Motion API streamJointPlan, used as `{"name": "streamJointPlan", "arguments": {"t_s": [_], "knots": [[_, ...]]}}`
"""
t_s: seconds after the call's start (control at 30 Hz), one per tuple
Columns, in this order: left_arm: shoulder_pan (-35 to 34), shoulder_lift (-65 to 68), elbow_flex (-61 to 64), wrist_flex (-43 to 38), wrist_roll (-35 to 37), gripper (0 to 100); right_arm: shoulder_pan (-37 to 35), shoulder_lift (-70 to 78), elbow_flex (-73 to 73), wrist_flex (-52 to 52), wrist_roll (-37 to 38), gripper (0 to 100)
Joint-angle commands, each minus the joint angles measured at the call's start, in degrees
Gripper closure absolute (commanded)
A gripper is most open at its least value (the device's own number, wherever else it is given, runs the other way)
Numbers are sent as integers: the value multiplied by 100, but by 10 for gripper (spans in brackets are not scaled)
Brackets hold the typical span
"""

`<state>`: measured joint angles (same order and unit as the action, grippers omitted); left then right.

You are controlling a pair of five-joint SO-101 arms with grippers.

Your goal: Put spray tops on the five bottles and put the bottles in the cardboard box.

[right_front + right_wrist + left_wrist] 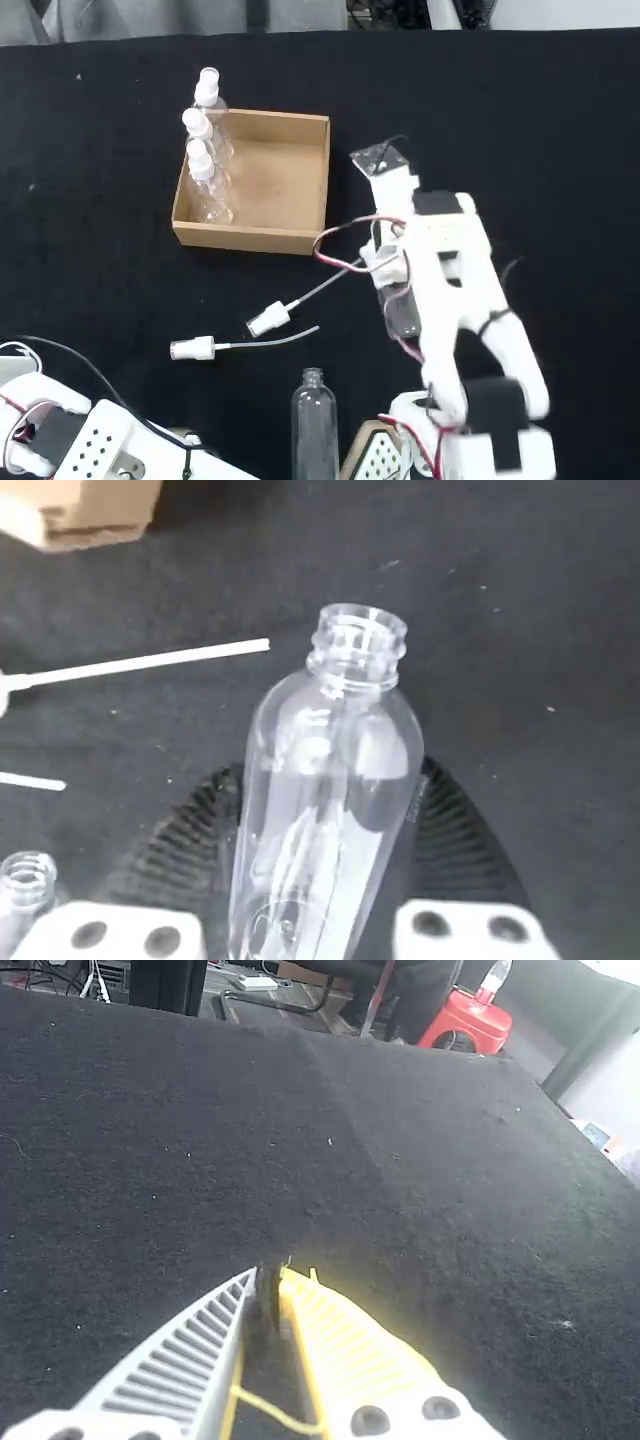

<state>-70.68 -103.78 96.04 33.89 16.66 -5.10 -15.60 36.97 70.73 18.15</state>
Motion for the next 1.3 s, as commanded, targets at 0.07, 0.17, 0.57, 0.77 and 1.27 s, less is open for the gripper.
{"name": "streamJointPlan", "arguments": {"t_s": [0.07, 0.17, 0.57, 0.77, 1.27], "knots": [[505, -70, 136, 229, -53, 970, -167, -1121, 233, -53, -53, 885], [673, -70, 136, 255, -53, 970, -149, -1499, 505, -281, -53, 885], [1446, -70, 136, 510, -70, 970, -123, -2176, 901, -668, -422, 887], [1895, -70, 75, 519, -1160, 970, -70, -2185, 1147, -1073, -422, 888], [3407, -35, -1763, 2848, -1829, 970, 334, -2149, 1174, -1310, -712, 888]]}}
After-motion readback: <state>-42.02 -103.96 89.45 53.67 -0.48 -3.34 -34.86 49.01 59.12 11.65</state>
